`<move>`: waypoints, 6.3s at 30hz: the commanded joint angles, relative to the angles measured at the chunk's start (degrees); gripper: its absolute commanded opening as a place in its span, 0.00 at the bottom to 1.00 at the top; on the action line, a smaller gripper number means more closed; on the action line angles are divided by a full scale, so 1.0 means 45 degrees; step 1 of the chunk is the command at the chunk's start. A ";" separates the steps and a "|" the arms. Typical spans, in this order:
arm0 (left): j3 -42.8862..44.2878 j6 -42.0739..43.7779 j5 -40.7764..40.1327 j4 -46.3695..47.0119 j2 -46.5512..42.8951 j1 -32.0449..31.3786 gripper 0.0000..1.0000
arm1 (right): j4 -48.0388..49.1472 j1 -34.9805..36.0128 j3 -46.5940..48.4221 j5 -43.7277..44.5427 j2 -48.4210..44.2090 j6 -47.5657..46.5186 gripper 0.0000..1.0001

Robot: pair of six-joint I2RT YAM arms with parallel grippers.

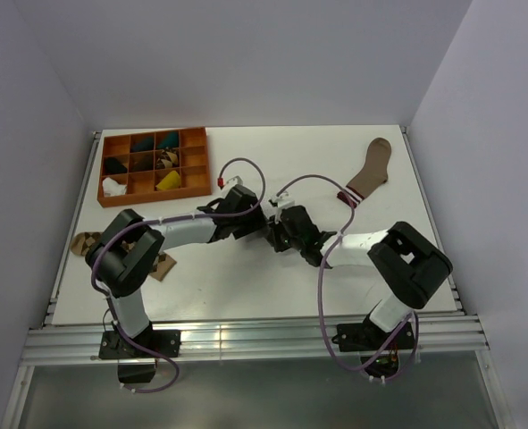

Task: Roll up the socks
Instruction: Roll the sock at the center of the board.

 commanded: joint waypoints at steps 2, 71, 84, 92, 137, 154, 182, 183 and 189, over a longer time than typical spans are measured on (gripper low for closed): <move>-0.0444 -0.0173 -0.0201 0.0171 -0.1202 0.0079 0.71 | 0.0127 -0.1767 -0.0521 -0.3900 -0.0236 0.1837 0.00; 0.0355 0.0783 -0.0376 -0.0374 0.0887 -0.0506 0.08 | -0.1509 -0.3573 -0.0561 -0.4200 -0.2890 0.1392 0.43; 0.0531 0.0685 -0.1041 -0.1918 0.0359 -0.0526 0.09 | -0.0848 -0.0117 -0.0365 -0.0391 -0.2424 -0.0738 0.47; 0.0668 0.0588 -0.0943 -0.1958 0.0398 -0.0526 0.09 | -0.0515 0.1214 0.0064 0.1601 -0.1430 -0.1442 0.47; -0.1442 0.0197 -0.0416 0.1909 -0.1537 -0.0253 0.77 | 0.2806 -0.6285 -0.0503 -1.1013 0.2517 0.6664 0.00; -0.1812 0.0236 0.0209 0.3744 -0.1028 -0.0253 0.77 | 0.0990 -0.6851 0.0337 -1.0604 0.3045 0.5746 0.00; -0.0290 0.0041 0.0541 0.2438 0.1608 -0.0350 0.45 | -0.2953 -0.5253 0.1275 -0.6251 0.1836 0.2817 0.02; -0.0251 0.0060 0.0561 0.2379 0.1667 -0.0389 0.42 | -0.3150 -0.5057 0.1333 -0.5919 0.1757 0.2700 0.03; 0.0335 0.0255 0.0210 0.1229 0.1824 -0.0565 0.20 | -0.3523 -0.3864 0.1492 -0.4334 0.1230 0.2288 0.21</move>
